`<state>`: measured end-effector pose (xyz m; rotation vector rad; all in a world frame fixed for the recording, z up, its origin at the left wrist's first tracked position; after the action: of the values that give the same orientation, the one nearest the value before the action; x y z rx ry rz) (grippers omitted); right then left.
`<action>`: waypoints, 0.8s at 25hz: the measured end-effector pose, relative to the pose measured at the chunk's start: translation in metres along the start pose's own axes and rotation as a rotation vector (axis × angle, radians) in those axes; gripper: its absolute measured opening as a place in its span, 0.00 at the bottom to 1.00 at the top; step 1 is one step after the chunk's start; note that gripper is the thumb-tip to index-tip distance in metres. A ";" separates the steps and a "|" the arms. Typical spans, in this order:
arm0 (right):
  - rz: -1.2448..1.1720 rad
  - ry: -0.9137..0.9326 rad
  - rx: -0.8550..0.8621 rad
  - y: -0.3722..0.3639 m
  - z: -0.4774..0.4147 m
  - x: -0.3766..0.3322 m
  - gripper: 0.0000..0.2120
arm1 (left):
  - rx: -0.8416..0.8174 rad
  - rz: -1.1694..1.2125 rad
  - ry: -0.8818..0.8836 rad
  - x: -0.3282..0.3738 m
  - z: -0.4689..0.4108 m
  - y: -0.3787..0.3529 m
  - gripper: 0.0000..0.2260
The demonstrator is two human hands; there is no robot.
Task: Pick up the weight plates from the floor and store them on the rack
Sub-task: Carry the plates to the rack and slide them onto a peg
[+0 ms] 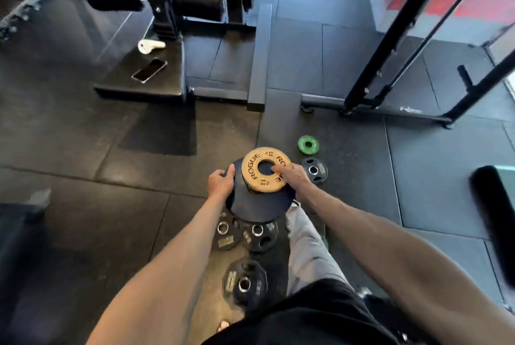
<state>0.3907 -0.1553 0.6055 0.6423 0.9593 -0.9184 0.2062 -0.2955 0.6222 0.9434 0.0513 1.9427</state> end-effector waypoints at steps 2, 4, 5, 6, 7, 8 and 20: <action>0.023 -0.006 0.026 0.015 -0.072 -0.020 0.04 | -0.016 0.022 0.016 0.053 -0.049 -0.030 0.19; 0.049 -0.017 0.035 0.033 -0.146 -0.038 0.09 | -0.015 0.046 0.036 0.106 -0.098 -0.062 0.19; 0.069 -0.025 0.031 0.042 -0.182 -0.051 0.09 | -0.015 0.056 0.063 0.133 -0.120 -0.077 0.18; 0.090 -0.024 0.028 0.052 -0.221 -0.071 0.07 | -0.021 0.070 0.097 0.165 -0.144 -0.095 0.18; 0.112 -0.013 0.026 0.061 -0.257 -0.090 0.05 | -0.022 0.084 0.131 0.193 -0.164 -0.110 0.18; 0.145 0.009 0.020 0.070 -0.288 -0.110 0.03 | -0.032 0.075 0.148 0.220 -0.181 -0.122 0.18; 0.139 0.049 0.160 0.112 -0.622 -0.279 0.05 | -0.173 -0.029 0.086 0.548 -0.412 -0.217 0.17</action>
<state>0.1641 0.4970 0.5841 0.8607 0.8788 -0.8643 -0.0375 0.3793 0.5711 0.7410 -0.0526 1.9259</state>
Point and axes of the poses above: each hand's wrist, its own z-axis away from the middle knuckle, its own y-axis out of the back of the hand, x = y × z, the point moved 9 cm from there along -z, towards the middle knuckle, and after that the axes turned 12 degrees about y, right-handed, at the moved point
